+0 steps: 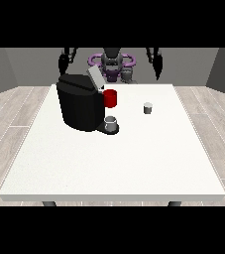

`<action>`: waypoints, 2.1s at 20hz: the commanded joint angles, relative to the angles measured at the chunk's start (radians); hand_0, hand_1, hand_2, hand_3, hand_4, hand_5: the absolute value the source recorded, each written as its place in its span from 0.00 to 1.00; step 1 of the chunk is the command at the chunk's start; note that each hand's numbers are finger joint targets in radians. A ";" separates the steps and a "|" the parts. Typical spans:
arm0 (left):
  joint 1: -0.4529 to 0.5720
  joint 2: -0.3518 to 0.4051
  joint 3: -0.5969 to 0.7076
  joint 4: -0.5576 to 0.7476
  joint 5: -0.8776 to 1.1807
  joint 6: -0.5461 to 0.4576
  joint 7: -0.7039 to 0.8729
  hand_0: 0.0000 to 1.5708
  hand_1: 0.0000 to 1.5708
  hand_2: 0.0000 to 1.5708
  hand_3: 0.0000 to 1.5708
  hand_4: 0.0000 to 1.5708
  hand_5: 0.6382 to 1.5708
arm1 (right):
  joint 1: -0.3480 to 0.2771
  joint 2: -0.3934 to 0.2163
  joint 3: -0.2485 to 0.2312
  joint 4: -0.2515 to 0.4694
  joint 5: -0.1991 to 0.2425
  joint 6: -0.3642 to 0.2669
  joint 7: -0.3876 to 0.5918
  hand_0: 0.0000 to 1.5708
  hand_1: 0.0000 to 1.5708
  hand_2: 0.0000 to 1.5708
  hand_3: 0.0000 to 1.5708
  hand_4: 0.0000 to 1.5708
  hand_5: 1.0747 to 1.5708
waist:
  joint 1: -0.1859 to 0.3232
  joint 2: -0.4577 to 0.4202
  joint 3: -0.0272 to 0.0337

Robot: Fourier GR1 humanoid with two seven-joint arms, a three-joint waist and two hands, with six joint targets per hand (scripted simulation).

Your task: Insert the coffee pod into the coffee machine and close the lid

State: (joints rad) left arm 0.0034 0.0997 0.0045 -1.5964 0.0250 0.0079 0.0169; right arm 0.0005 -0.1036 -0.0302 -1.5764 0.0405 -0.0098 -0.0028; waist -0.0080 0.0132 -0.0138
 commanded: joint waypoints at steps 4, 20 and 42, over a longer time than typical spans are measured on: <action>-0.022 0.029 0.045 0.014 0.063 -0.086 -0.063 0.00 0.00 0.00 0.00 0.18 1.00 | 0.019 0.002 -0.005 0.046 -0.034 0.055 -0.011 0.00 0.00 0.00 0.00 0.08 1.00 | 0.009 -0.032 0.0138; -0.229 0.170 0.121 0.250 -0.064 -0.116 -0.085 0.00 0.00 0.00 0.00 0.00 1.00 | -0.060 0.086 -0.009 -0.007 -0.059 -0.059 -0.072 0.00 0.00 0.00 0.00 0.09 1.00 | -0.102 0.051 0.0137; -0.499 0.259 0.102 0.719 -0.265 -0.096 -0.138 0.00 0.00 0.07 0.00 0.00 1.00 | -0.198 0.072 0.012 0.121 -0.020 -0.133 -0.066 0.00 0.00 0.00 0.00 0.26 1.00 | -0.126 0.198 0.0137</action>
State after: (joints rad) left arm -0.4719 0.3715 0.1339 -0.9277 -0.1851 -0.1186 -0.0970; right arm -0.1833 -0.0210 -0.0110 -1.4967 0.0072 -0.1425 -0.0530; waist -0.1343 0.1982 -0.0003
